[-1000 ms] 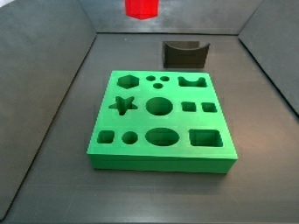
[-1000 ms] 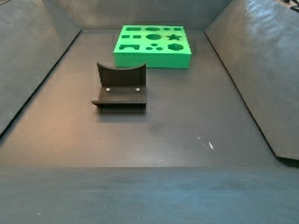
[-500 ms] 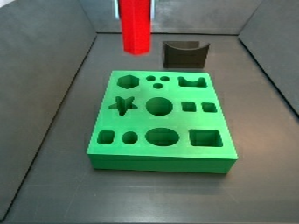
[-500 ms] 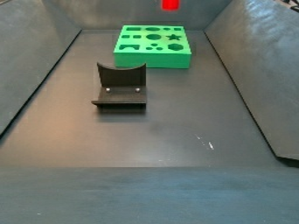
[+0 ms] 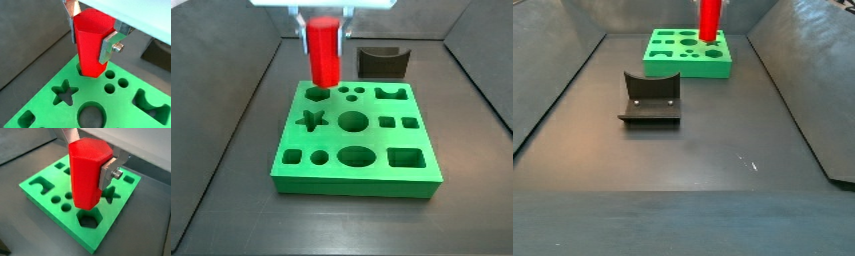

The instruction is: Insert the hexagon object.

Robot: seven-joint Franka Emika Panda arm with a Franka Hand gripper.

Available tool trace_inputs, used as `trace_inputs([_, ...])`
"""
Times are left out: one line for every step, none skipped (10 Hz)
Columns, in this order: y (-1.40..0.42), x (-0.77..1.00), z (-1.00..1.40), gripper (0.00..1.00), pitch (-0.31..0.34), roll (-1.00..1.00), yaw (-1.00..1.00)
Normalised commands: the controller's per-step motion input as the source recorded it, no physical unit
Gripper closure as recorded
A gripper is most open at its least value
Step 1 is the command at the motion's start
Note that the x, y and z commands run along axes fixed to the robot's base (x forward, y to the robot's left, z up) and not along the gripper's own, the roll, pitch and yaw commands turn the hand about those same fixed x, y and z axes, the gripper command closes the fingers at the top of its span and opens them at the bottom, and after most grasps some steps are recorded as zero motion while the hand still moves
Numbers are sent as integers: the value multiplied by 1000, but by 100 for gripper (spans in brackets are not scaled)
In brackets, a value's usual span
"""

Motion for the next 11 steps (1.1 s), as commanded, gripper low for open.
trace_inputs([54,-160,-494,100,-76,-350,-9])
trace_inputs([34,-189,-414,100,-56,-319,0])
trace_inputs([137,-89,-346,100,-10,-293,0])
trace_inputs([203,-60,-311,100,0,-263,0])
trace_inputs([169,-131,-226,100,0,-233,11])
trace_inputs([103,-177,-183,100,-29,-230,3])
trace_inputs([3,-169,-146,100,-40,-221,0])
trace_inputs([26,-49,-249,100,-11,-241,20])
trace_inputs([103,6,-489,100,0,-196,100])
trace_inputs([103,160,-714,100,0,-119,143])
trace_inputs([63,160,-854,100,0,-86,83])
